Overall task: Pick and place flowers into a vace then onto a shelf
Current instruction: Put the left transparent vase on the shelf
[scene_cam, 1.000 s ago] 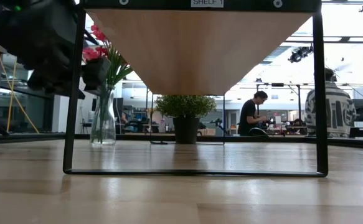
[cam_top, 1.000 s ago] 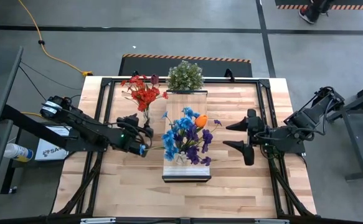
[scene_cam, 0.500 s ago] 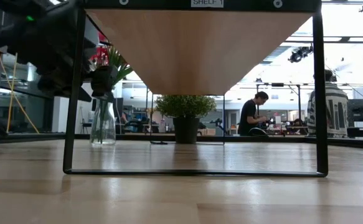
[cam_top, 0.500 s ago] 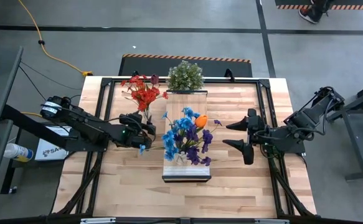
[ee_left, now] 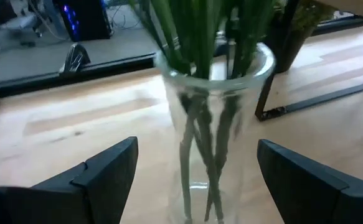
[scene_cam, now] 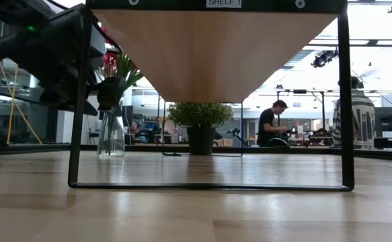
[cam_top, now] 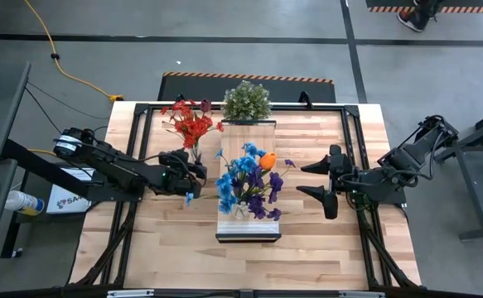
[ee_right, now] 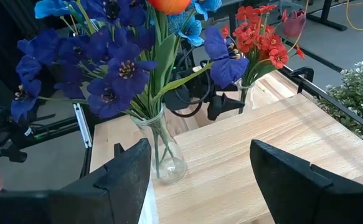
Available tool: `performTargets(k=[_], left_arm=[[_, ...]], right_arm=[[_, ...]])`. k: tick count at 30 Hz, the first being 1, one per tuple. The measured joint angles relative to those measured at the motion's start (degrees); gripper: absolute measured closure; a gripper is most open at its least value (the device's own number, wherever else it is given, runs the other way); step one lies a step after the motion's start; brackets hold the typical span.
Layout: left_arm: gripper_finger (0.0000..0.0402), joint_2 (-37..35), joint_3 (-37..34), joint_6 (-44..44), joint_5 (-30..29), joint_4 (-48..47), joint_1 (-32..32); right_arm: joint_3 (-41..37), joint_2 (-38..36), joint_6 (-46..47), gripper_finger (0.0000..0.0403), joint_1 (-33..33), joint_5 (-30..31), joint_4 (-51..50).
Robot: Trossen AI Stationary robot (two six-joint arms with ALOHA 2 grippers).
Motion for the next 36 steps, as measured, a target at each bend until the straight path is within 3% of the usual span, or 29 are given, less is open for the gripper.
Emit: performTargets(k=[11,19,36], left_arm=[[0.0041,0.0,0.0,2.2,-3.8,2.8,2.0],[0.0041,0.0,0.0,10.9,-1.2,8.5,6.0],[0.0041,0.0,0.0,11.2,-3.1,8.7,6.4]], right_arm=[[0.0,0.0,0.0,0.0141,0.0,0.0,0.0],[0.0,0.0,0.6,0.0141,0.0,-0.2,0.5],[0.0,0.0,0.5,0.0141,0.0,-2.7,0.6]])
